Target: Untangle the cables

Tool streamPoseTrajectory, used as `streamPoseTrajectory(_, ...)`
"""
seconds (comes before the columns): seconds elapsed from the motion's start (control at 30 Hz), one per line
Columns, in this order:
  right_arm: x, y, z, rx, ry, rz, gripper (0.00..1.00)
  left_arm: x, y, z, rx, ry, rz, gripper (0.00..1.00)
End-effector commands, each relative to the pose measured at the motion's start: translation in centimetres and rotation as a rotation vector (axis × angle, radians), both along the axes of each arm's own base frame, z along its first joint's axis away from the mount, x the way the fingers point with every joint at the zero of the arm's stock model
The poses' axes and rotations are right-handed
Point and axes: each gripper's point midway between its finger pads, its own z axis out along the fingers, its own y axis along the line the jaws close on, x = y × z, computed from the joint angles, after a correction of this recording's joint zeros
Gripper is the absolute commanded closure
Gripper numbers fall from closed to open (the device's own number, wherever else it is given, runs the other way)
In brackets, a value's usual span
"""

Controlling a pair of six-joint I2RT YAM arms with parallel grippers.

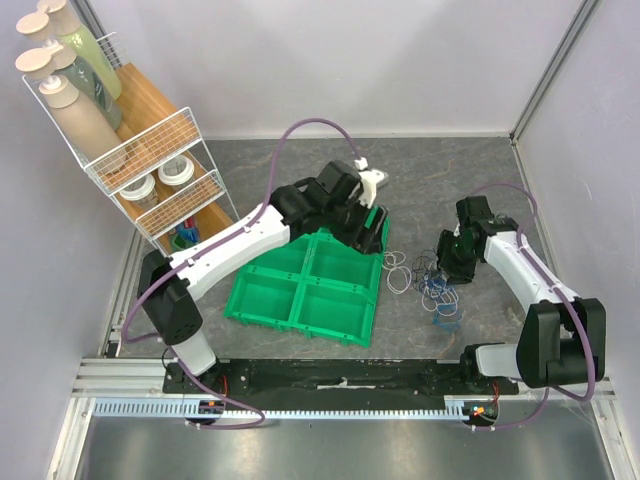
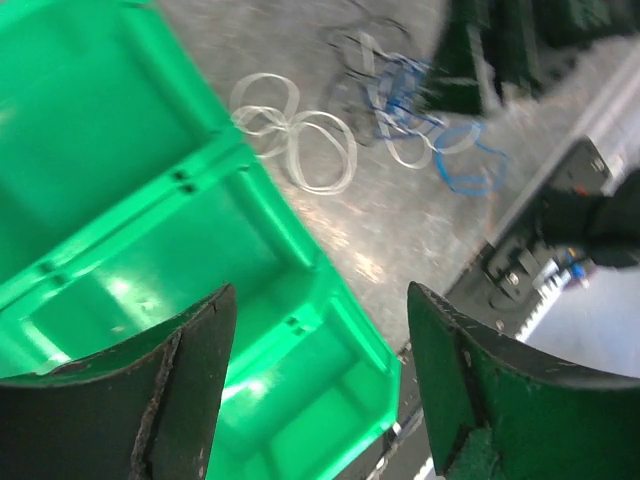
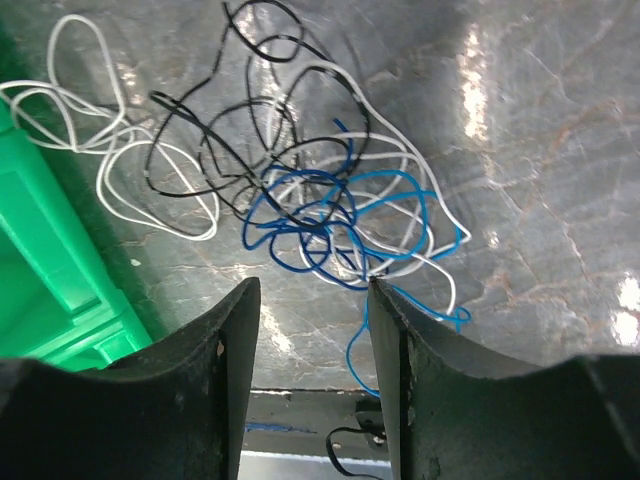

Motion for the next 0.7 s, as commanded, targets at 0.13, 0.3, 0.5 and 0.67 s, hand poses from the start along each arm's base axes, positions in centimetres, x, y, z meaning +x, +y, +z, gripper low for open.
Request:
streamPoseTrajectory(0.13,-0.5,-2.4,1.0,-0.135,0.085,0.005,0.39,-3.8,-3.0,2.8,-0.111,-0.05,-0.252,0.29)
streamPoseTrajectory(0.3,-2.3,-3.4,-2.2,-0.186,0.13,-0.006,0.43,-4.1,-3.6,2.1,-0.072,-0.044,-0.204,0.41)
streamPoseTrajectory(0.5,0.4,-6.5,3.6,-0.373,-0.086,-0.029,0.43,-4.4,-2.8,2.8,-0.057,0.045,-0.018,0.44)
streamPoseTrajectory(0.67,3.4,-1.2,6.2,-0.191,-0.232,0.108,0.36,-4.0,-1.1,4.1,-0.075,0.017,0.09,0.42)
